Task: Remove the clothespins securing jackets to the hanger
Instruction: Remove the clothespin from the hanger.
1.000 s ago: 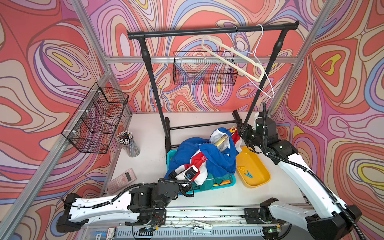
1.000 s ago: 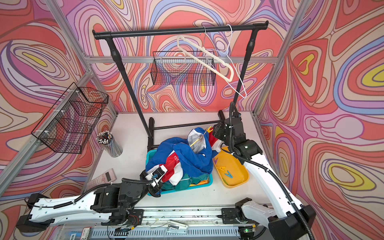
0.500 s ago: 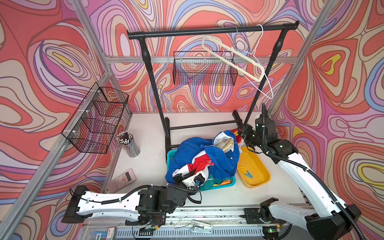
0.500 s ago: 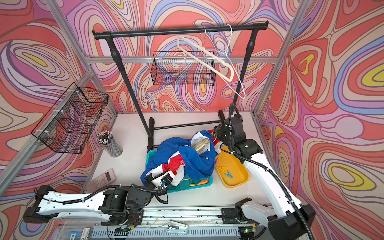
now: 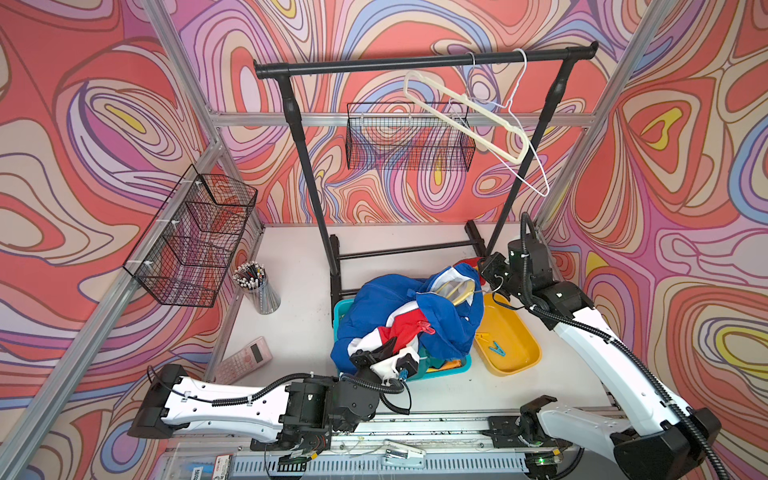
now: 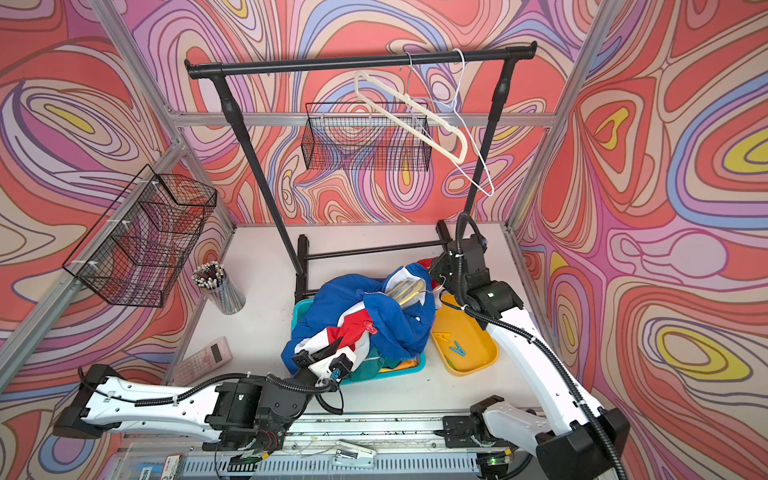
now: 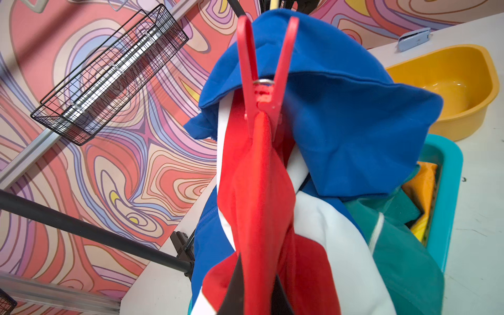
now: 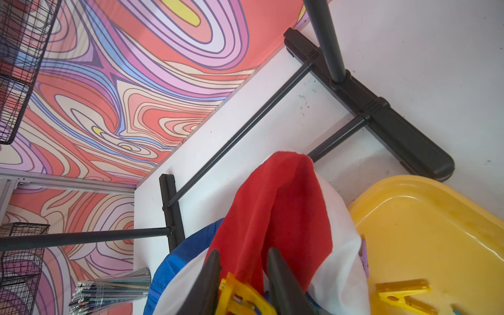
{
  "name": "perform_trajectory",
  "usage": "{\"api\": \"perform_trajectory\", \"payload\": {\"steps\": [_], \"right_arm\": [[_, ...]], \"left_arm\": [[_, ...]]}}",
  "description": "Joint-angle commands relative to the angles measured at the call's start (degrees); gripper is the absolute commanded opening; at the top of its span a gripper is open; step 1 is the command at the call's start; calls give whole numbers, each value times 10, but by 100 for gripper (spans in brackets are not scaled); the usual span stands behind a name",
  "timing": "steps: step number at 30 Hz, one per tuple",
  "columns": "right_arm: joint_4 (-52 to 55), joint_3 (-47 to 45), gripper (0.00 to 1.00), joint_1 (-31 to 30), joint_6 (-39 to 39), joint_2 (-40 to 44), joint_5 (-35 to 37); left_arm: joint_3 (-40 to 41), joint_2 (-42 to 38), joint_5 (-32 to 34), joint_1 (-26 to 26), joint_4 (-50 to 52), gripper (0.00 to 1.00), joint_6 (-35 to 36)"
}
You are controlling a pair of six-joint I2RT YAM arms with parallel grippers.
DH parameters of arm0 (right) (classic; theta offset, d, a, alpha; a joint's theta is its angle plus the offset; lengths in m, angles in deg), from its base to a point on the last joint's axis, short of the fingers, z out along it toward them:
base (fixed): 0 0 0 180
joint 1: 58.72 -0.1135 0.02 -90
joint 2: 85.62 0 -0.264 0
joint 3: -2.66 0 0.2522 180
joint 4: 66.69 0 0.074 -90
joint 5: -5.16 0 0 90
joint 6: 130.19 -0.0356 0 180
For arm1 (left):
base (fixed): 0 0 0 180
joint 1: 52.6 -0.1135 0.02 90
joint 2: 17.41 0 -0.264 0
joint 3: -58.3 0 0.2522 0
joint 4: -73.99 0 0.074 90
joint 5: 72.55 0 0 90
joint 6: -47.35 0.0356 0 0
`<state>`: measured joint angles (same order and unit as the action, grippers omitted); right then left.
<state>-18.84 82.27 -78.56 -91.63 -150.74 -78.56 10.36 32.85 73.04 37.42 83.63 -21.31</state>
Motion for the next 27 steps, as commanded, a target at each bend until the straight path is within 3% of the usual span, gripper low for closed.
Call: {"api": "perform_trajectory", "payload": {"steps": [1, 13, 27], "right_arm": [[-2, -10, 25, 4, -14, 11, 16], [5, -11, 33, 8, -22, 25, 40], [-11, -15, 25, 10, -30, 23, 31]], "left_arm": [[-2, 5, 32, 7, -61, 0, 12], [4, 33, 67, 13, -107, 0, 36], [7, 56, 75, 23, -143, 0, 62]]}}
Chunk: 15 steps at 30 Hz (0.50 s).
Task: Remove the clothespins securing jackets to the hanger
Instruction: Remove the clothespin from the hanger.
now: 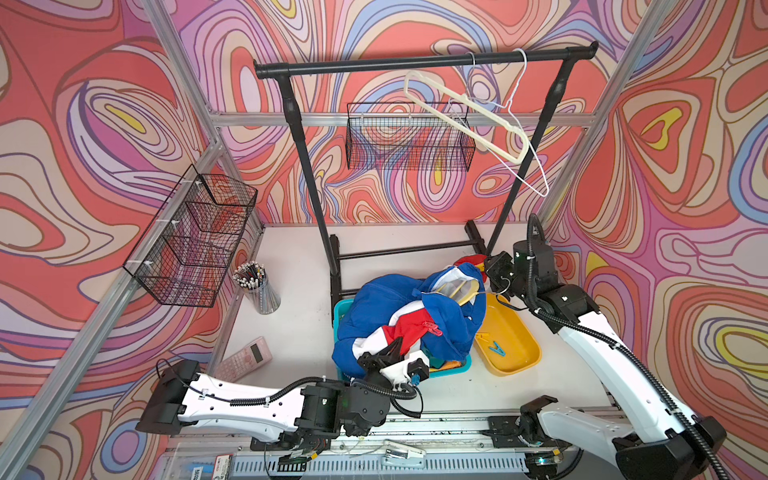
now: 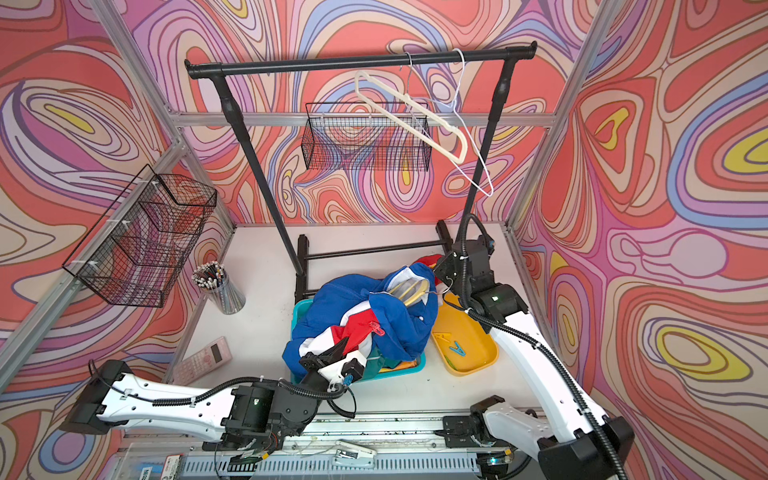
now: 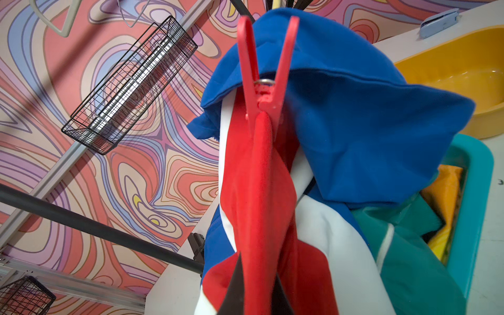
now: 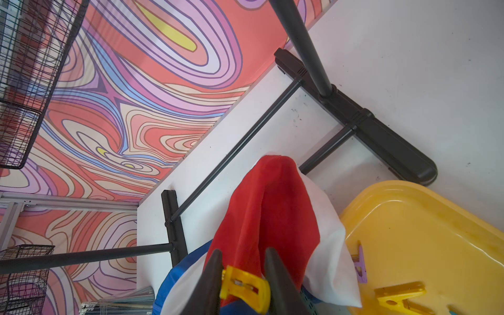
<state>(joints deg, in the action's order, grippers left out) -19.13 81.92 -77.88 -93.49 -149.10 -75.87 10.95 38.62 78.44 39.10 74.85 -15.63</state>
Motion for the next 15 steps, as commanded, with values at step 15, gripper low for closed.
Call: {"api": "perform_trajectory", "payload": {"steps": [15], "right_arm": [[-19, -18, 8, 7, -2, 17, 15]], "left_arm": [[9, -2, 27, 11, -62, 0, 4]]}}
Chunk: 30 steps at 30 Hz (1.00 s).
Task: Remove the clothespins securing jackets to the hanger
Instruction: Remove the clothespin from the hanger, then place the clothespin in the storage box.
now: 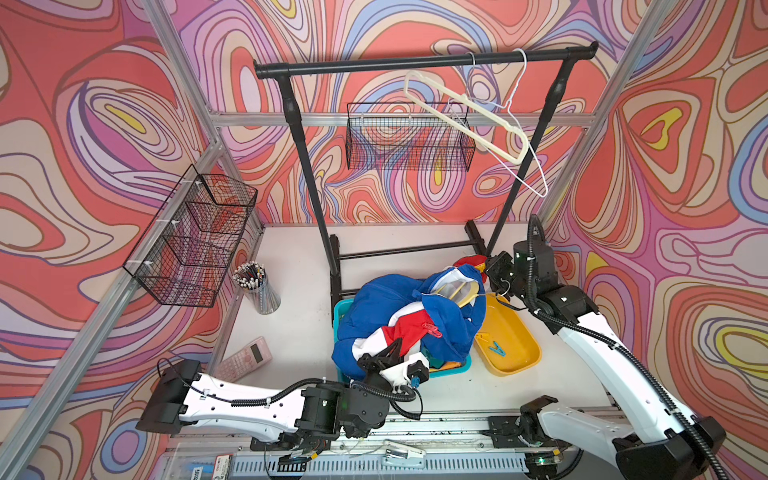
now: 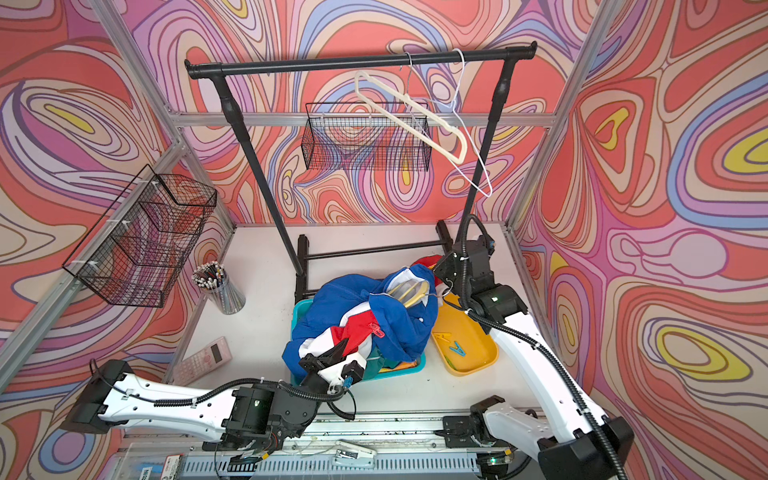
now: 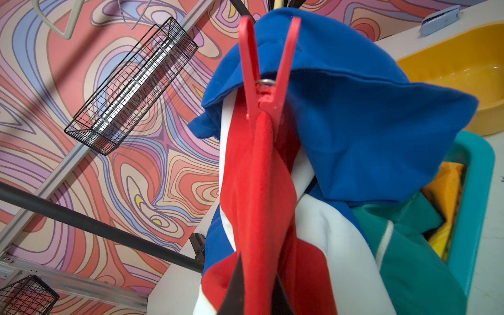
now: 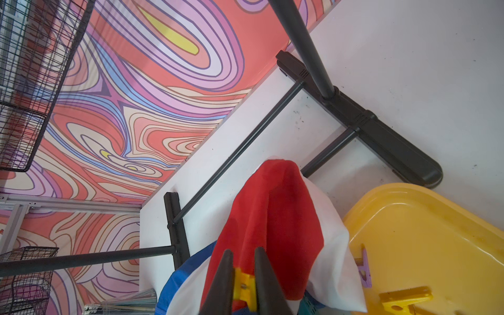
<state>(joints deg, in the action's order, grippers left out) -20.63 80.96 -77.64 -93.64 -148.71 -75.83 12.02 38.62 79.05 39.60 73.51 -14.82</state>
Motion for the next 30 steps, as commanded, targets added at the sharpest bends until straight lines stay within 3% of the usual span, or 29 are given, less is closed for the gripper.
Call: {"api": "perform_trajectory", "payload": {"steps": [1, 14, 20, 26, 30], "right_arm": [[-3, -8, 8, 5, 1, 15, 19], [7, -23, 5, 63, 49, 10, 46], [33, -37, 4, 70, 99, 4, 90], [41, -145, 4, 70, 108, 6, 104], [11, -214, 10, 69, 91, 0, 73]], "left_arm": [[-1, -2, 22, 6, -49, 0, -4], [9, -14, 33, 6, -34, 0, -21], [11, -17, 37, 6, -27, 0, -29], [10, -25, 24, 6, -30, 0, -34], [10, -29, 15, 6, -25, 0, -40]]}}
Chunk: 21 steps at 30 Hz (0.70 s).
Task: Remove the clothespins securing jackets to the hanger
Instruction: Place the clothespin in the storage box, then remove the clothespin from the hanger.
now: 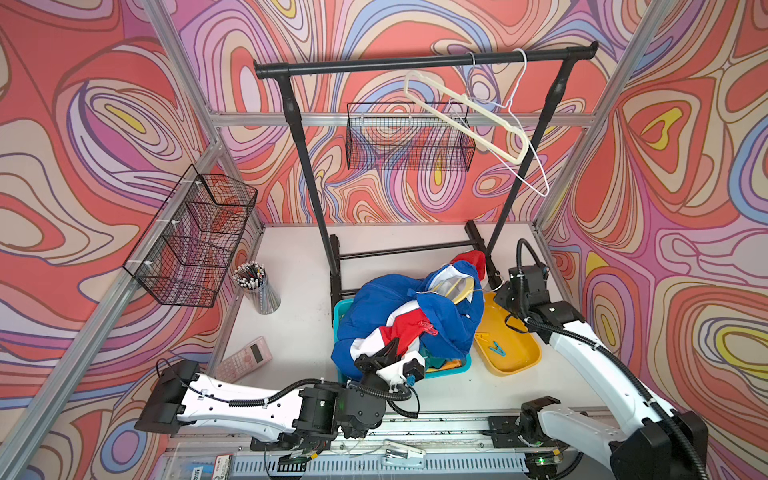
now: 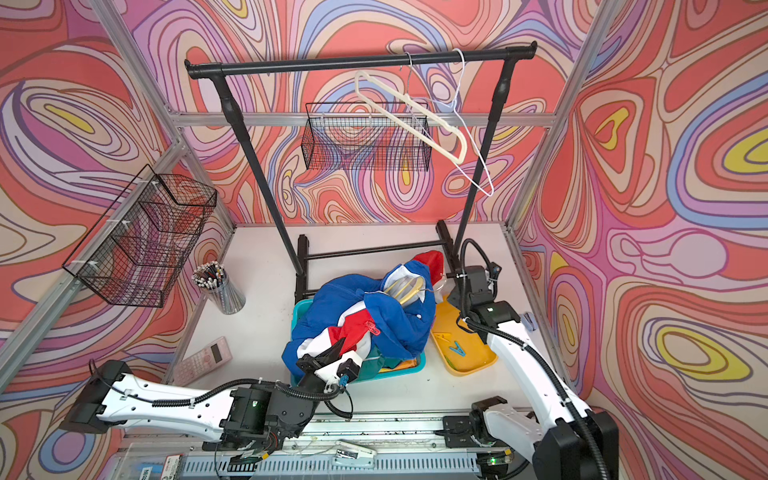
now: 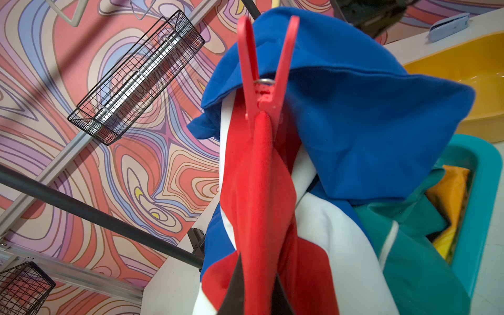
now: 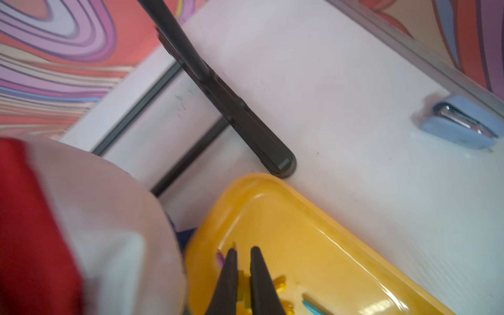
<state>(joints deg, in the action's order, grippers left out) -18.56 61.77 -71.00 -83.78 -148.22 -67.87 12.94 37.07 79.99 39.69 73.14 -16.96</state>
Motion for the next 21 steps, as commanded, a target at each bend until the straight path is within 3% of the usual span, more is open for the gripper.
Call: {"api": "perform_trajectory", "payload": {"steps": [1, 3, 7, 9, 16, 21], "right_arm": [[-16, -33, 12, 2, -9, -12, -12], [-20, -47, 20, 3, -8, -26, -14], [-13, -48, 51, 3, 10, -25, -10], [0, -35, 56, 3, 28, -1, -5], [-21, -25, 58, 3, 92, 152, -62], [-40, -16, 52, 1, 128, 189, -147]], "left_arm": [[0, -15, 4, 5, -23, 0, -19], [-2, -18, 4, 5, -22, 0, -22], [-8, -18, 9, 5, -3, 0, -39], [-11, -13, 18, 5, -4, 0, -40], [-14, 0, 33, 3, -44, 0, -25], [-29, -29, -2, -15, 28, 0, -99]]}}
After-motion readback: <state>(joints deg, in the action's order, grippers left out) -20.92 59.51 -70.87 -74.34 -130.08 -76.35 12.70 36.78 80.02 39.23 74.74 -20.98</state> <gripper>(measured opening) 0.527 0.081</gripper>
